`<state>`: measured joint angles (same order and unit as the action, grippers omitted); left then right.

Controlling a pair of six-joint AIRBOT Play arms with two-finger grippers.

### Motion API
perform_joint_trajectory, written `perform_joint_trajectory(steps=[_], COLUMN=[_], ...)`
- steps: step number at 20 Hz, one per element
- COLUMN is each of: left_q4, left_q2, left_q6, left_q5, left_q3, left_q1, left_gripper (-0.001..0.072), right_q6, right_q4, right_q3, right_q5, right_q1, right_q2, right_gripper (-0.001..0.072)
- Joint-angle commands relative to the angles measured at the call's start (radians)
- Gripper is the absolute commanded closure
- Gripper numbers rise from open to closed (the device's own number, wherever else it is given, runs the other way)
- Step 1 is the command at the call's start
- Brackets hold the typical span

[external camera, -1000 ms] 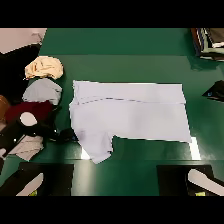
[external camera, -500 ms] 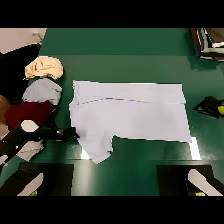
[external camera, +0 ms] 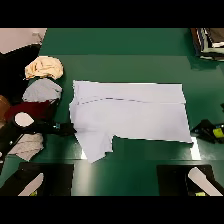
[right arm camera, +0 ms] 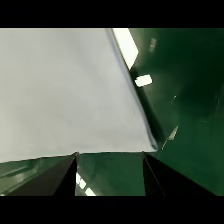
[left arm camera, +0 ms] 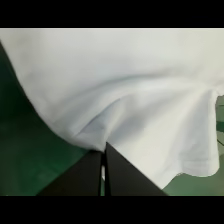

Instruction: Fold the shirts.

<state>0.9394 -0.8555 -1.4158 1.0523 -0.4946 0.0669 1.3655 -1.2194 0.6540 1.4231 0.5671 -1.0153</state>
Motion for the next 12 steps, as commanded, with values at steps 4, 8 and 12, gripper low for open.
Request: perform_joint_trajectory(steps=[4,8,12], left_q4=[0.031,0.035,0.154], left_q2=[0.006,0.006,0.008], left_q6=[0.003,0.003,-0.024], left_q5=[0.021,0.041,0.195], left_q3=[-0.074,-0.074,-0.11], left_q1=[0.0,0.0,0.0], left_gripper=[0.0687,0.0687,0.0688], right_q6=[-0.022,-0.023,-0.023], right_q4=[0.048,0.127,0.055], right_q3=[-0.155,-0.123,-0.042], right_q5=[-0.146,-0.191,-0.132], right_q1=[0.079,-0.035,-0.165], right_q2=[-0.01,-0.124,-0.114], right_gripper=[0.0323,0.0478,0.0699])
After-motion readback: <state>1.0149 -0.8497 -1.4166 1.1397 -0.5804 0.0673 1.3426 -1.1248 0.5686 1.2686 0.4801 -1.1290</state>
